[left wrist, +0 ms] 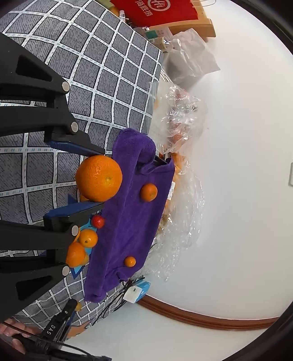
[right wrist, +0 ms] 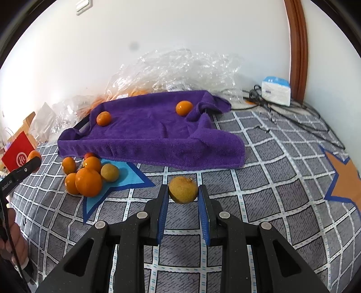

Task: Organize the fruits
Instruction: 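Lift both held fruits off the bedspread, then carry both held fruits over the purple towel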

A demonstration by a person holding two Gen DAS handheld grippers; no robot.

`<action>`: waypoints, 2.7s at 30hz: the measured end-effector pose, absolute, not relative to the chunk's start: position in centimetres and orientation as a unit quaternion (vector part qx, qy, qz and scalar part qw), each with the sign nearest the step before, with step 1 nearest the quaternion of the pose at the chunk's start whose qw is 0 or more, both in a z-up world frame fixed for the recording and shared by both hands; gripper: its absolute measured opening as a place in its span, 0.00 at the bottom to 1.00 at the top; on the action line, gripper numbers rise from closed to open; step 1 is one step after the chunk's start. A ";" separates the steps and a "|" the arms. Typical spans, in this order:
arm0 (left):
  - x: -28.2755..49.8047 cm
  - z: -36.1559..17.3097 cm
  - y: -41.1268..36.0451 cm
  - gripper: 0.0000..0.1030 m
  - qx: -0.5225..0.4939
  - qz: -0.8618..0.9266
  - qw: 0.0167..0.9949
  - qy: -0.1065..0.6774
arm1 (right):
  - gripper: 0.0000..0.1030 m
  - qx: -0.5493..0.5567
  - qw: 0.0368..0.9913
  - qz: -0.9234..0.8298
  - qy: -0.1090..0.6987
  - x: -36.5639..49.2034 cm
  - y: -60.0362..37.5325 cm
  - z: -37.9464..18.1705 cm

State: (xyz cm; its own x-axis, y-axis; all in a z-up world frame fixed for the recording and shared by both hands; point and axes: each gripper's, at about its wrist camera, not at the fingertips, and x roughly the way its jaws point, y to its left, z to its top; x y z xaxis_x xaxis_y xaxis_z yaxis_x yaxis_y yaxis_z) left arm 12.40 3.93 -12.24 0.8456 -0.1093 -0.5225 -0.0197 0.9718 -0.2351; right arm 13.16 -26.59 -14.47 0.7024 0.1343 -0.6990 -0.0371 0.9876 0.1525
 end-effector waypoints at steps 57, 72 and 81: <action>25.8 -7.1 4.1 0.36 -0.134 -0.033 0.945 0.296 | 0.25 0.060 0.936 0.033 0.344 27.7 -25.5 -9.3; 29.7 -13.2 2.2 0.36 -0.119 -0.058 0.914 0.383 | 0.25 0.020 0.917 0.031 0.397 29.4 -23.9 -14.5; 30.1 -14.0 1.8 0.37 -0.104 -0.048 0.913 0.392 | 0.44 0.015 0.911 0.034 0.412 29.7 -23.5 -15.3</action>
